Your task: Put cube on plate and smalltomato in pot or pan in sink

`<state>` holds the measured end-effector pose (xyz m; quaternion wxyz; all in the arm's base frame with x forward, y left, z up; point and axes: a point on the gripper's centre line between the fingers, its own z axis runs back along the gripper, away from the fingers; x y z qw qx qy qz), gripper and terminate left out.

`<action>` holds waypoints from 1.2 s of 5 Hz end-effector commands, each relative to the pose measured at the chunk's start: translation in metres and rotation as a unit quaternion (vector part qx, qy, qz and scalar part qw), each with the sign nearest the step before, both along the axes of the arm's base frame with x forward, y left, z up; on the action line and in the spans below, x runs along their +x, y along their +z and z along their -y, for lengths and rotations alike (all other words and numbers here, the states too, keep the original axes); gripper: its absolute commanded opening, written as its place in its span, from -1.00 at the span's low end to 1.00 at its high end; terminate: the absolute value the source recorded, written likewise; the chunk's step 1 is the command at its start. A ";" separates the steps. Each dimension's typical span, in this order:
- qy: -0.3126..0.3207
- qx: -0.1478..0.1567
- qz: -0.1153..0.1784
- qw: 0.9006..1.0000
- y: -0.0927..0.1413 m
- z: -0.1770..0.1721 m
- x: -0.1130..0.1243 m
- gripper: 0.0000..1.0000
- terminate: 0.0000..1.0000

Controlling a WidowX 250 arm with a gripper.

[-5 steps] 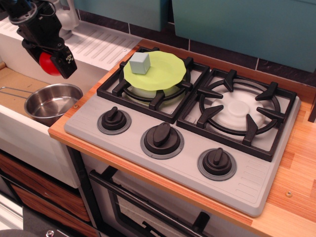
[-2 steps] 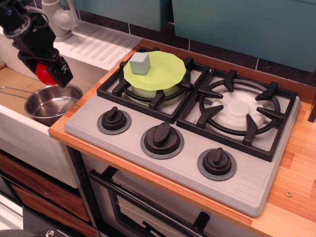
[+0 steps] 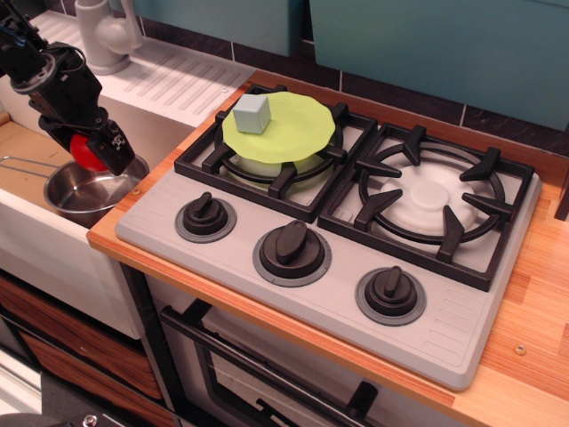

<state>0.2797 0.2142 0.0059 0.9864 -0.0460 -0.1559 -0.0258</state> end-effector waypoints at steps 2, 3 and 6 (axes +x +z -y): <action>0.001 0.038 0.008 0.999 0.038 -0.002 0.005 1.00 -1.00; 0.005 0.048 0.001 0.999 0.049 0.006 0.002 1.00 -1.00; -0.004 0.035 0.016 0.999 0.047 0.020 0.009 1.00 -1.00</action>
